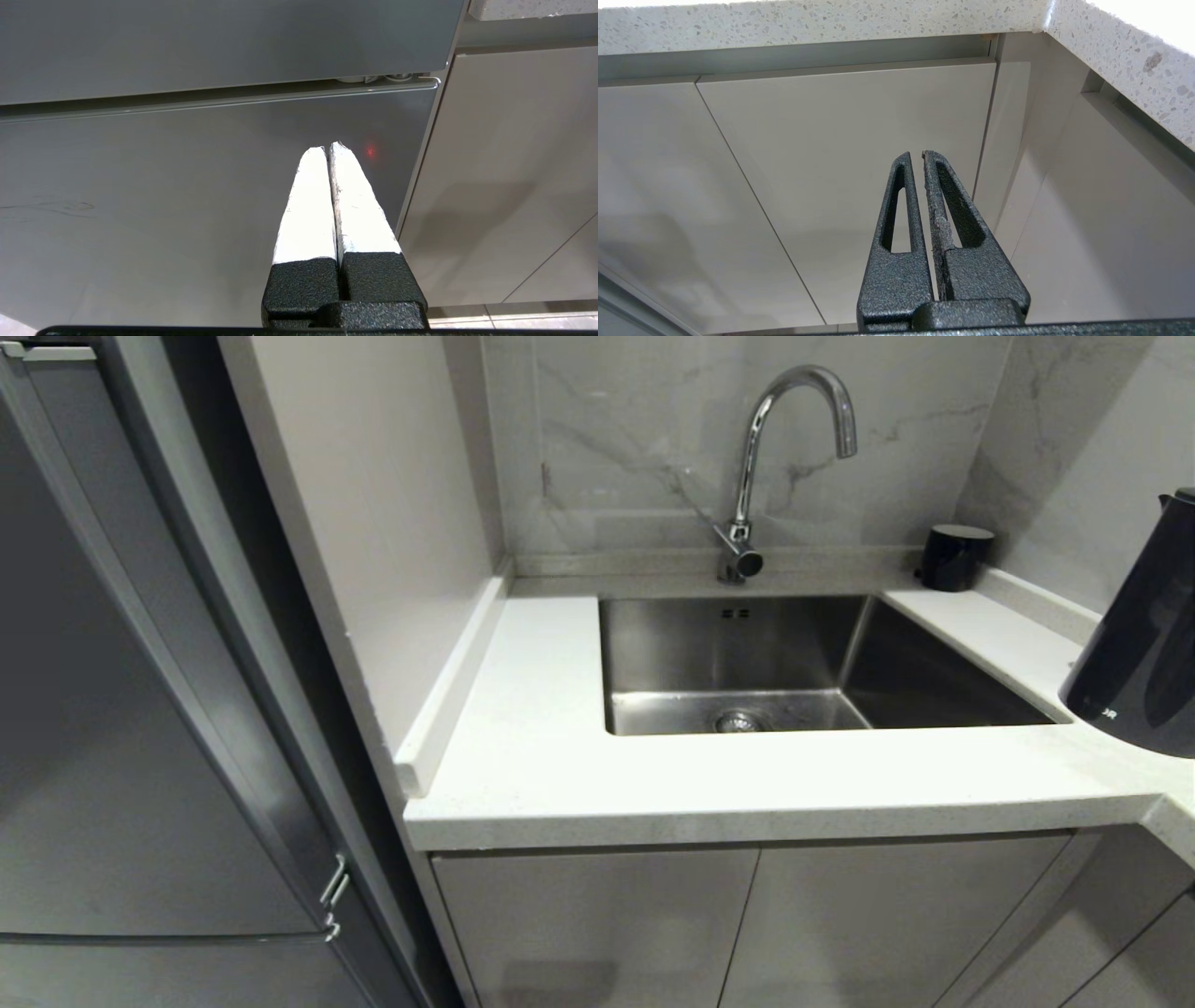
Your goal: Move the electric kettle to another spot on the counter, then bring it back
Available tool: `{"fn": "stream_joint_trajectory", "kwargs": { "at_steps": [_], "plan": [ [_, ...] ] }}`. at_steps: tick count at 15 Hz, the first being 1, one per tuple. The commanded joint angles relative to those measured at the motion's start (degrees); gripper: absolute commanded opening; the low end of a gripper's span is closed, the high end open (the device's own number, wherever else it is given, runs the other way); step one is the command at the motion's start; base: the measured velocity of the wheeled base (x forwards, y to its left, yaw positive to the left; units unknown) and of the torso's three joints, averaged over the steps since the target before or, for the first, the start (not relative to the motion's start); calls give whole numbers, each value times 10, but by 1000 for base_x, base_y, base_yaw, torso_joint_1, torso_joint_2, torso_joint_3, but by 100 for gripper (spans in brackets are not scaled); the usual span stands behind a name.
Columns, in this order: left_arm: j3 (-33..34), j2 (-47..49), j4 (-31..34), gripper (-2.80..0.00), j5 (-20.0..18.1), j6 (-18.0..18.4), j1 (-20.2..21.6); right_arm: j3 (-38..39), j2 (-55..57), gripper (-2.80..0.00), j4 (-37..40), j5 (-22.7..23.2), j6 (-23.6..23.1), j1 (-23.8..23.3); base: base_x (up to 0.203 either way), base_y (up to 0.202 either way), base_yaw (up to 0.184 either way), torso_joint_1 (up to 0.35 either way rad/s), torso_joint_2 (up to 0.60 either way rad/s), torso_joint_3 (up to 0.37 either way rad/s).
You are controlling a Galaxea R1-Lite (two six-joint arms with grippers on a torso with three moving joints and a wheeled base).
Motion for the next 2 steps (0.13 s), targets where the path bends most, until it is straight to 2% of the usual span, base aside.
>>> {"fn": "stream_joint_trajectory", "kwargs": {
  "at_steps": [1,2],
  "plan": [
    [0,1,0,-280,0,0,0,0,0,-280,0,0,0,0,0,0,0,0,0,0],
    [0,1,0,-280,0,0,0,0,0,-280,0,0,-1,0,0,0,0,0,0,0]
  ]
}}
